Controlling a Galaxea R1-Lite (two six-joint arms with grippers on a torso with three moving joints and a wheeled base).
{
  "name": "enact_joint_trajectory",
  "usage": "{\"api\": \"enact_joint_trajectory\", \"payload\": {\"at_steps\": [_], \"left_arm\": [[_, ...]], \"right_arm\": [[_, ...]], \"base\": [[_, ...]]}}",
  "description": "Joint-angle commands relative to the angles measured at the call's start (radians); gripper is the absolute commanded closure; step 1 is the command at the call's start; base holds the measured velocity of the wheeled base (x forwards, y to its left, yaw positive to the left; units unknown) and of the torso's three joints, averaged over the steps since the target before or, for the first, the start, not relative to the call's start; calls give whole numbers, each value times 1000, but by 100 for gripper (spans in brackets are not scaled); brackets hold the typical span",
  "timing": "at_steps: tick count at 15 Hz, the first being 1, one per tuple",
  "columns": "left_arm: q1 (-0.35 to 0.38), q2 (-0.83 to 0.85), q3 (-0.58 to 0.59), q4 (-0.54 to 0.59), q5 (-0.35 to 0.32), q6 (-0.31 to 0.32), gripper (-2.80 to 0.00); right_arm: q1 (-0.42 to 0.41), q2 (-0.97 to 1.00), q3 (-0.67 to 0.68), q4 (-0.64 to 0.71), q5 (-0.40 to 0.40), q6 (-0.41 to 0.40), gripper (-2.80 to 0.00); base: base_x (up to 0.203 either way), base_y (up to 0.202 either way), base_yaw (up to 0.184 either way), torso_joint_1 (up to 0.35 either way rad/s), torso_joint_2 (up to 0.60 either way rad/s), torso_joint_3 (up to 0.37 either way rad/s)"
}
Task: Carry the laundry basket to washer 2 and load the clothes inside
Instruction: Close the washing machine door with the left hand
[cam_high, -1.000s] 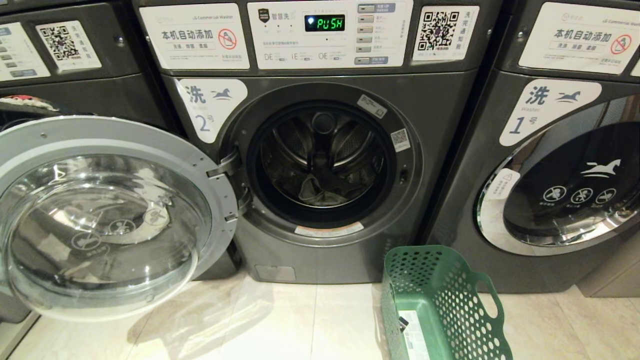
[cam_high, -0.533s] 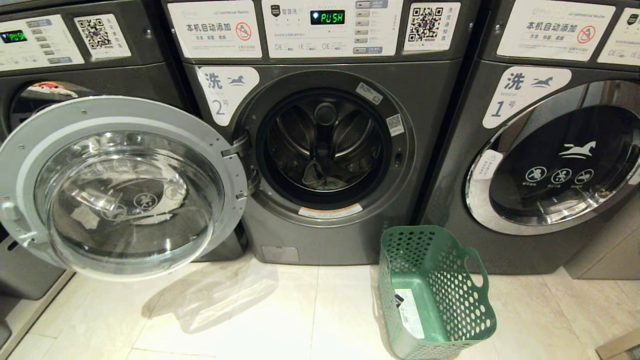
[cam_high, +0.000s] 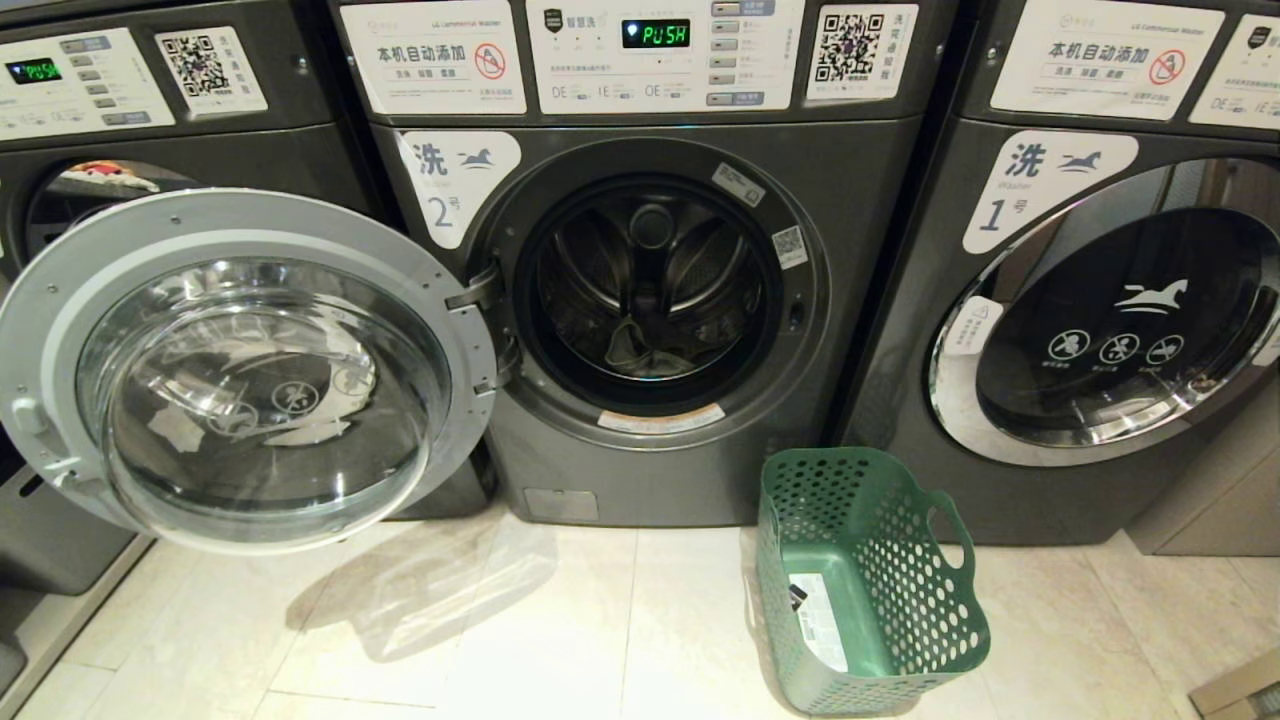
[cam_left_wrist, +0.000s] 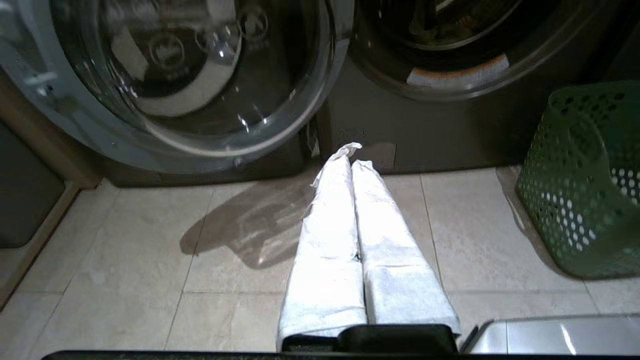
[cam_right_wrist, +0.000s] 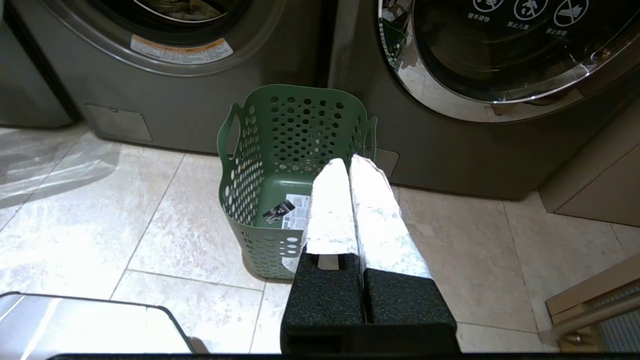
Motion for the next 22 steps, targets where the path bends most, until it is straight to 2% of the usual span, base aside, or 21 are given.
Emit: {"api": "enact_joint_trajectory", "payload": {"at_steps": [1,4,6,8,11,15,17,20,22], "left_arm": [[1,18,-113,-2,0,0,0],[1,143,-424,45,5,-9,0],[1,345,-616,58,18,-34,0],[2,537,-797,64,60,-59,0],[3,811,-982,65,138,-100,0],[35,1121,-1171,53,163,-204,0],[136,1224,-1250,47,127,-251,0],[359,1357,-1365,32,-26,-276,0],[480,1448,-1440,18,-142,-281,0]], "right_arm": [[0,0,0,-2,1,0,0],[0,0,0,1,3,-7,0],[0,0,0,0,1,-10,0],[0,0,0,-2,1,-2,0],[0,0,-2,-2,1,-1,0],[0,0,-2,-3,0,39,0],[0,0,-1,-3,-2,39,0],[0,0,0,-2,-2,39,0],[0,0,0,-2,-2,33,0]], "base": [[0,0,0,0,0,0],[0,0,0,0,0,0],[0,0,0,0,0,0],[0,0,0,0,0,0],[0,0,0,0,0,0],[0,0,0,0,0,0],[0,0,0,0,0,0],[0,0,0,0,0,0],[0,0,0,0,0,0]]}}
